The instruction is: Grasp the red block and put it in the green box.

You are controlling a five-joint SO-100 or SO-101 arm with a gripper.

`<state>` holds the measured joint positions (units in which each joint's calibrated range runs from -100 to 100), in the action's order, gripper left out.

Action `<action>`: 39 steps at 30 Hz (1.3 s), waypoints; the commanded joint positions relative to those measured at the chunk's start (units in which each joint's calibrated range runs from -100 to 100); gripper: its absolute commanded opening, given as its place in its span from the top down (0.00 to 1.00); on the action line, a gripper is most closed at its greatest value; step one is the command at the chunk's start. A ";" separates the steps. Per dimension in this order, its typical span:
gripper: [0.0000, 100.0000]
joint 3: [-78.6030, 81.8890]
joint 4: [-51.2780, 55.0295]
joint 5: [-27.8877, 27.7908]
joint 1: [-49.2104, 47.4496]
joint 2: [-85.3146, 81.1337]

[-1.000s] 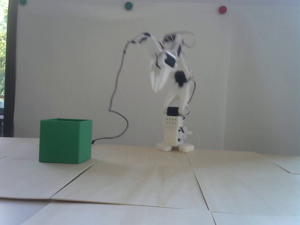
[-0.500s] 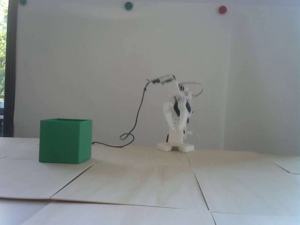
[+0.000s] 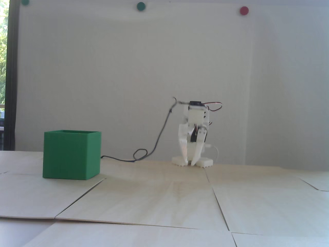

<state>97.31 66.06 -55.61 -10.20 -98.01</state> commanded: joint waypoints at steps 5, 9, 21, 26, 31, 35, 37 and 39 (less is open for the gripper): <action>0.97 1.09 11.35 -1.91 -0.69 -0.02; 0.97 1.09 11.18 -1.86 -1.18 -0.33; 0.97 1.09 11.18 -1.86 -0.85 -0.49; 0.97 1.09 11.18 -1.86 -0.85 -0.49; 0.97 1.09 11.09 -1.91 2.84 -0.65; 0.97 1.09 11.09 -1.91 9.84 -0.65; 0.97 1.09 11.09 -1.91 13.62 -0.65; 0.97 1.09 11.09 -1.91 15.15 -0.65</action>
<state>97.31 75.04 -57.36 -0.50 -98.01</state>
